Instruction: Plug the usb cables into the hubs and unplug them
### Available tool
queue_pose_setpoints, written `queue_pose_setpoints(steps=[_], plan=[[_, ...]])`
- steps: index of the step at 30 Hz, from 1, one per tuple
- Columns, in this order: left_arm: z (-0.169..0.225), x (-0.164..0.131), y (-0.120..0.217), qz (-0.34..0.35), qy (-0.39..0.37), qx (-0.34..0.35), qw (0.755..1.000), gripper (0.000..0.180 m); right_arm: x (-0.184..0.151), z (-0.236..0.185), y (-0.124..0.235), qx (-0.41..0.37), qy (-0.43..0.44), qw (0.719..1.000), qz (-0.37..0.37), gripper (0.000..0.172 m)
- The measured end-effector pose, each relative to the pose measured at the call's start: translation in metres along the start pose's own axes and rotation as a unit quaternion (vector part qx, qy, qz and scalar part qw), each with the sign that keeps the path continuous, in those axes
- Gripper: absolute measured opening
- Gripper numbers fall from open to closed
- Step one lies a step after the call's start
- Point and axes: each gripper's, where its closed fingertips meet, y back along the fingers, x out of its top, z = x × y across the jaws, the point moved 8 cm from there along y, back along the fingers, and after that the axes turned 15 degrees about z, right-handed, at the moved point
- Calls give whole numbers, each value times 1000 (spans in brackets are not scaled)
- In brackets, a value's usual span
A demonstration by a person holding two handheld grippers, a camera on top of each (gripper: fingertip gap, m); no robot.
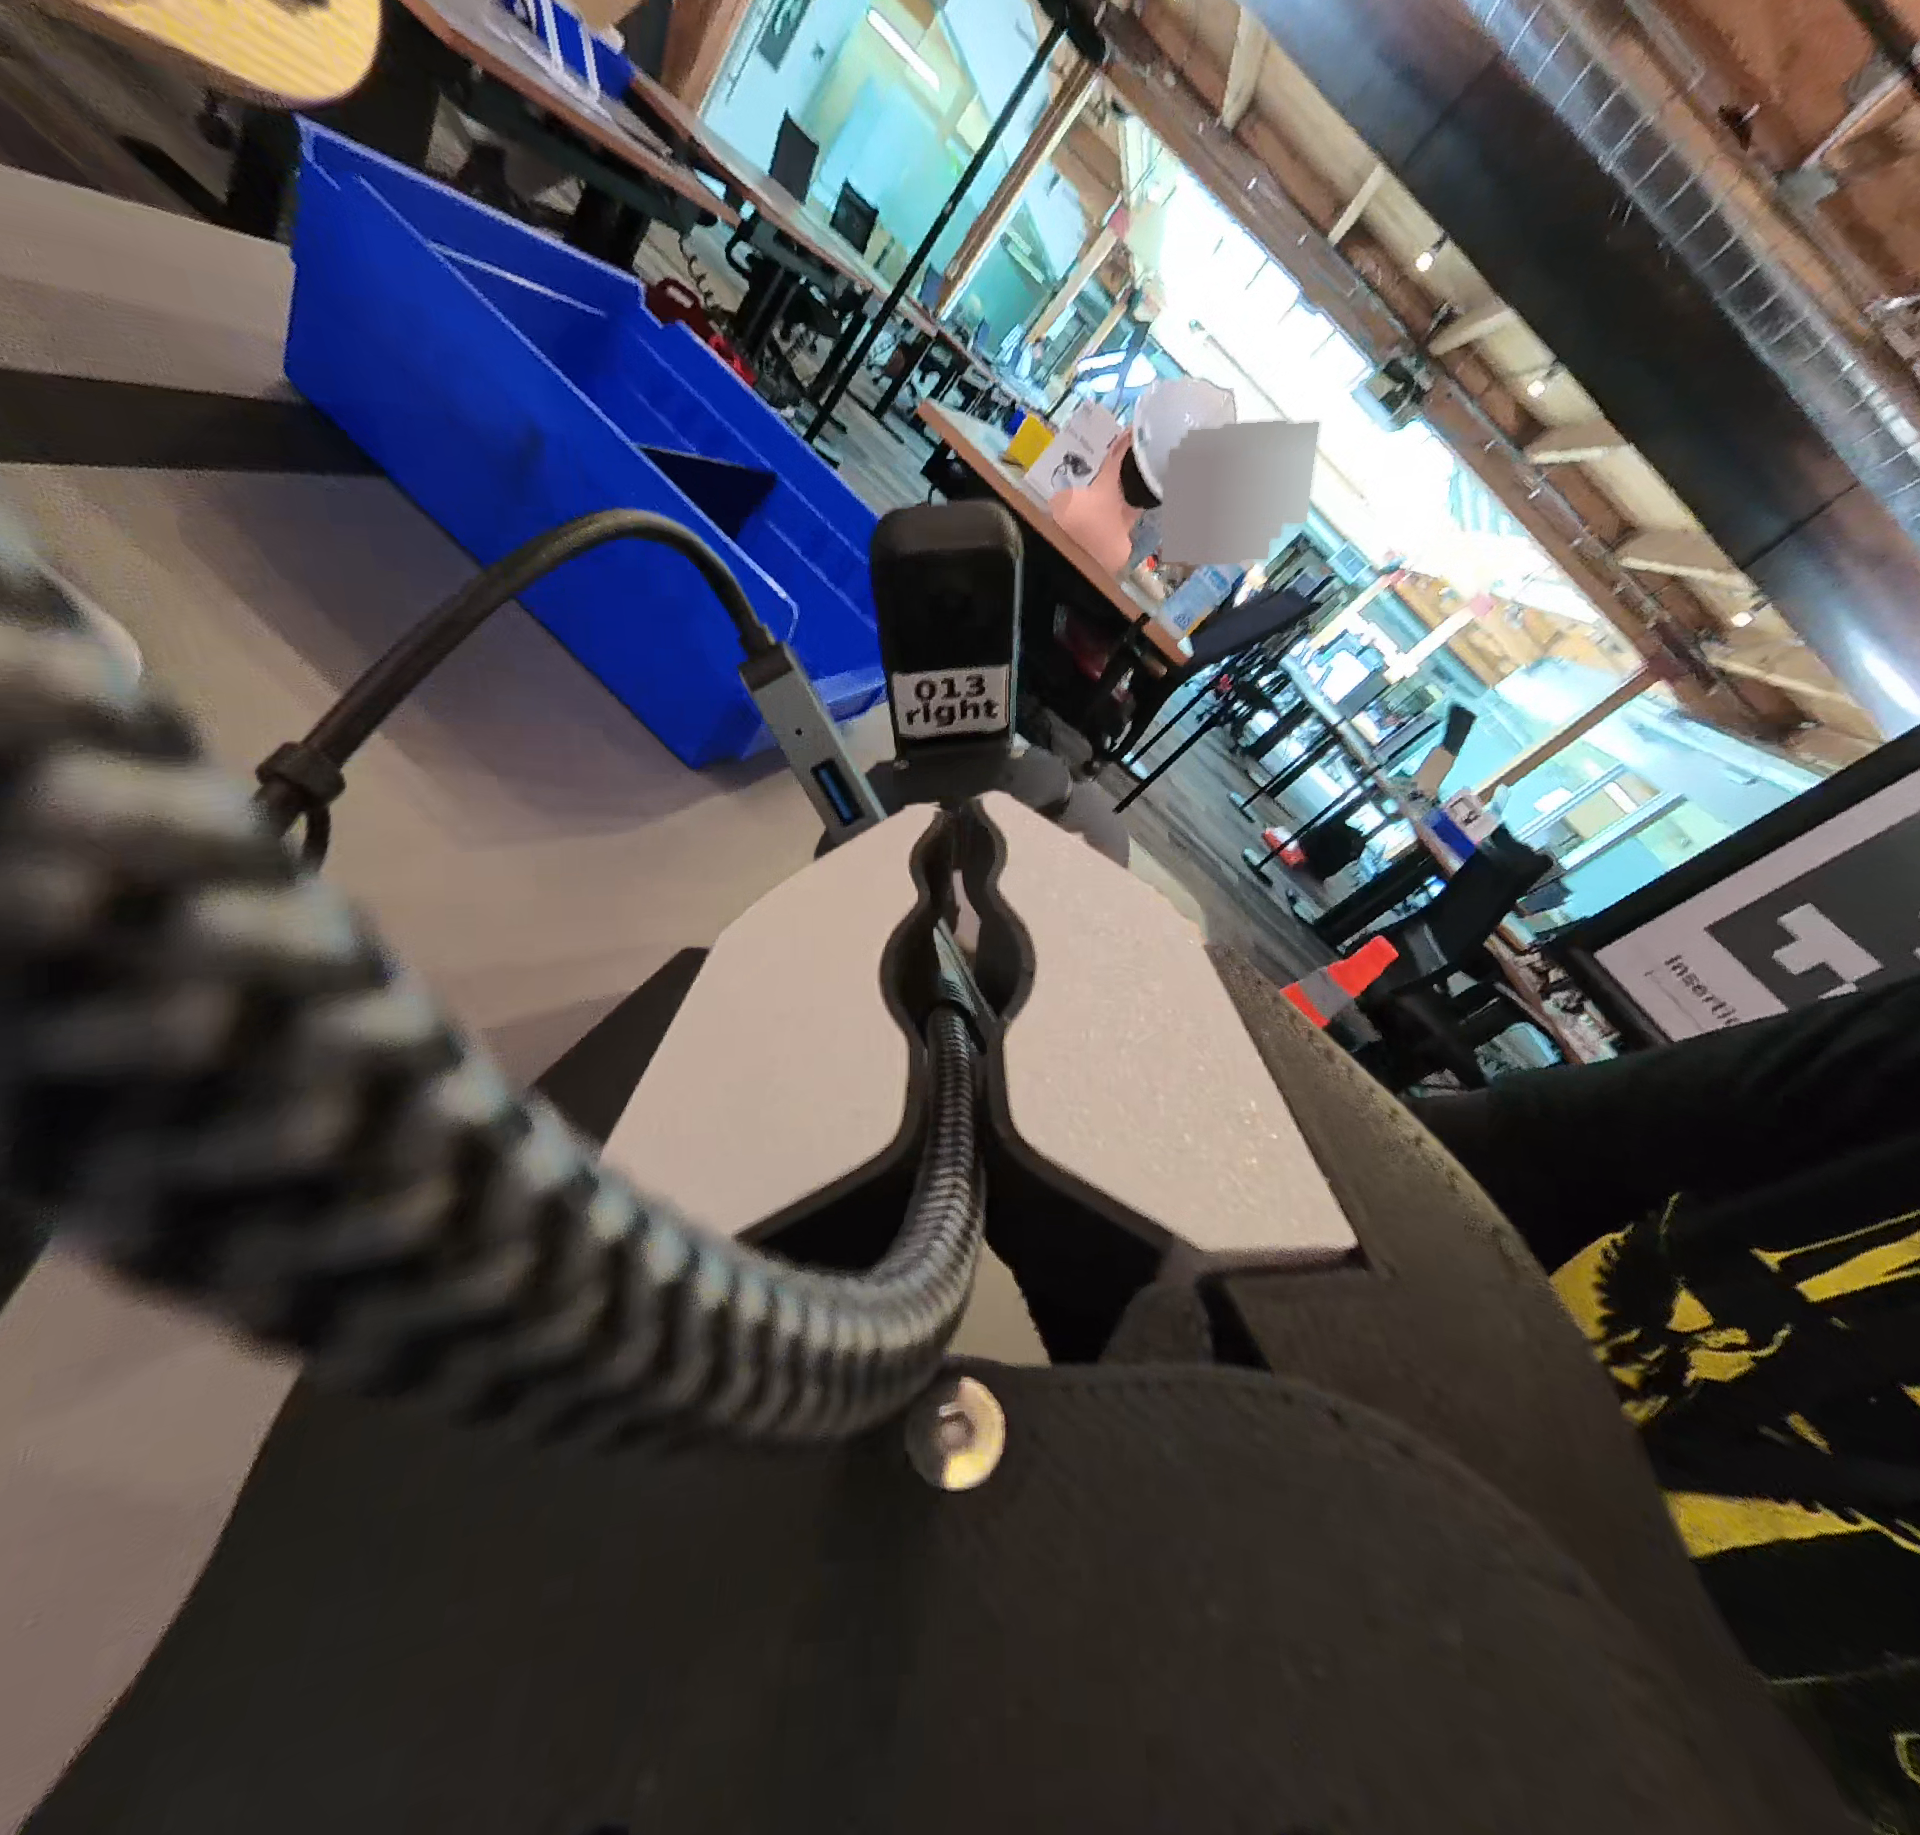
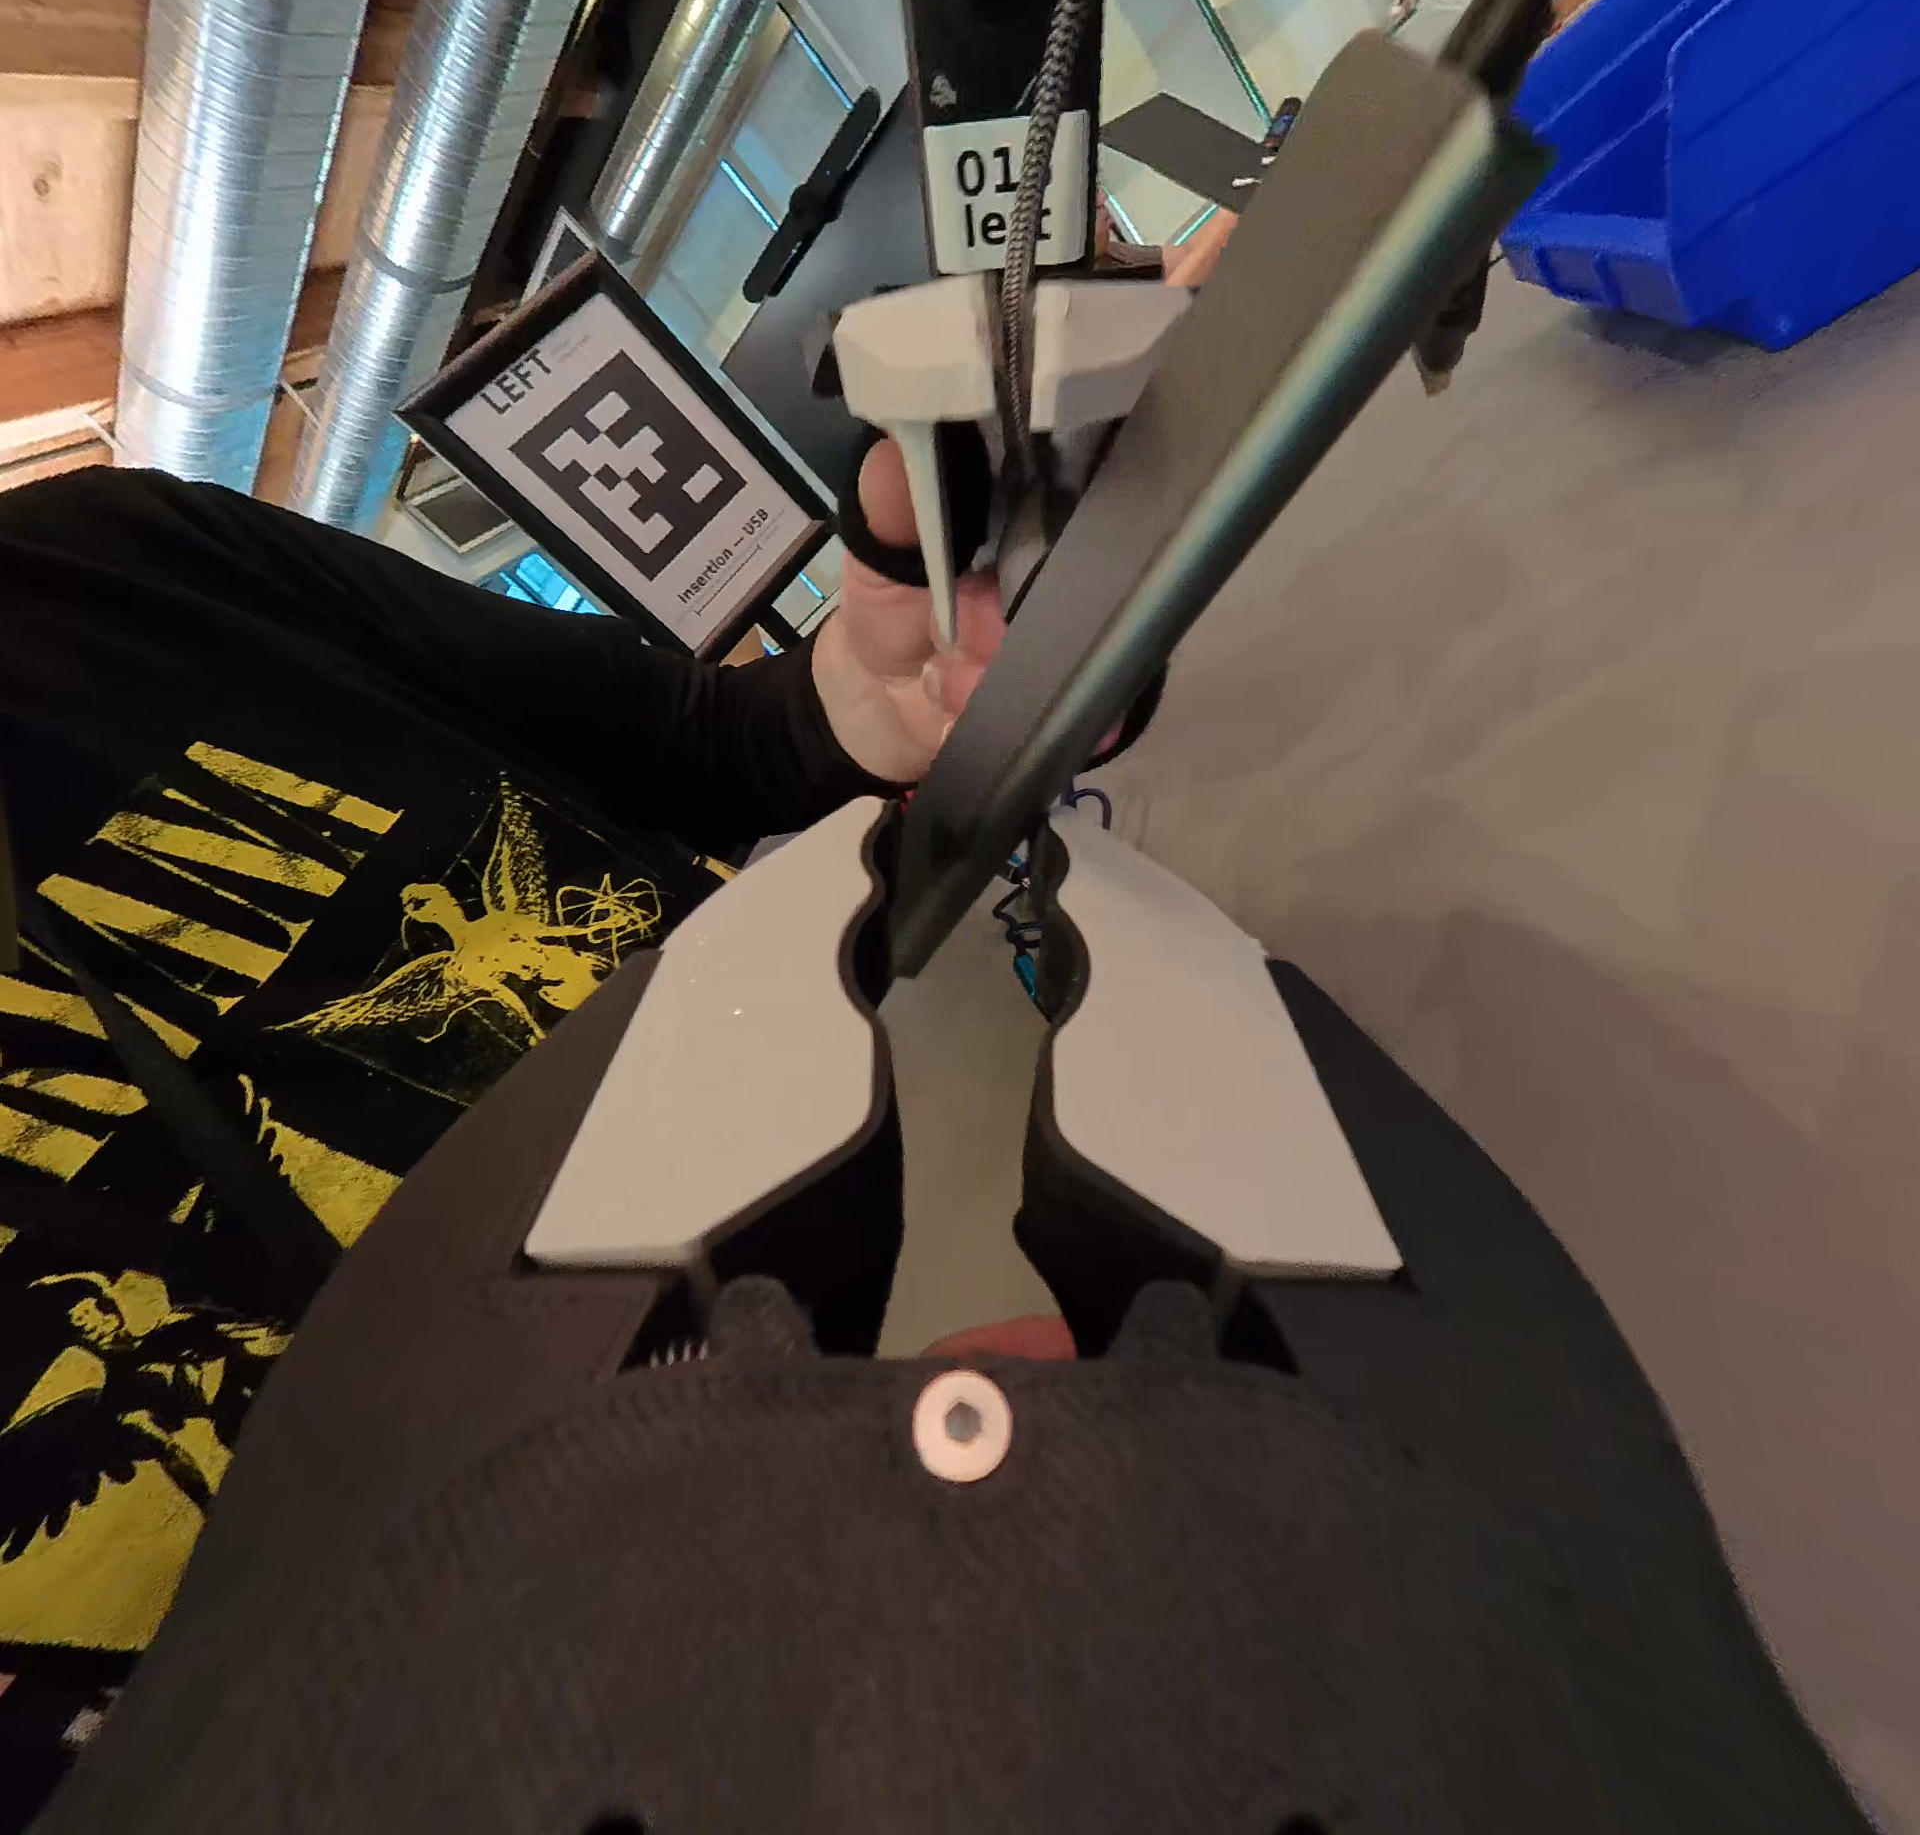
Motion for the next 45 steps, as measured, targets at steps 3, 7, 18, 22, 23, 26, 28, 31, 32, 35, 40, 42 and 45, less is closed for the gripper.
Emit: queue_pose_setpoints(steps=[3, 7, 18, 22, 23, 26, 28, 31, 32, 35, 40, 42, 45], plan=[[5, 2, -1, 12, -15, -13, 1000, 2, -6, 0, -9, 21, -21, 1000, -6, 18], [6, 5, 2, 22, -26, -25, 999, 2, -5, 3, -11, 32, -30, 999, 22, 10], [-1, -9, 41, -145, -96, 68, 982, 59, 15, 3, 24, -25, 23, 998, 51, 10], [-7, -56, 37, -272, -157, 109, 943, 54, 20, 4, 36, -41, 31, 997, 60, 10], [-9, -68, 34, -297, -163, 110, 934, 54, 20, 4, 36, -42, 31, 997, 60, 10], [-19, -88, 26, -337, -166, 123, 919, 42, 18, 5, 36, -48, 33, 997, 54, 10], [-25, -99, 24, -370, -161, 126, 906, 34, 18, 6, 36, -47, 33, 997, 53, 10], [-27, -104, 19, -391, -132, 110, 904, 6, 17, 6, 35, -44, 31, 997, 48, 10], [-27, -103, 17, -388, -134, 106, 906, 6, 17, 5, 35, -44, 31, 998, 44, 10], [-23, -97, 14, -394, -119, 78, 908, 6, 13, 5, 34, -45, 38, 998, 22, 10], [-5, -67, 14, -370, -74, 11, 926, 6, 7, 0, 30, -27, 43, 998, -25, 10], [0, -58, 12, -362, -68, -9, 930, 6, 4, -2, 28, -19, 46, 998, -42, 10], [5, -51, 9, -350, -69, -25, 934, 6, 1, -3, 25, -5, 40, 998, -50, 10]])
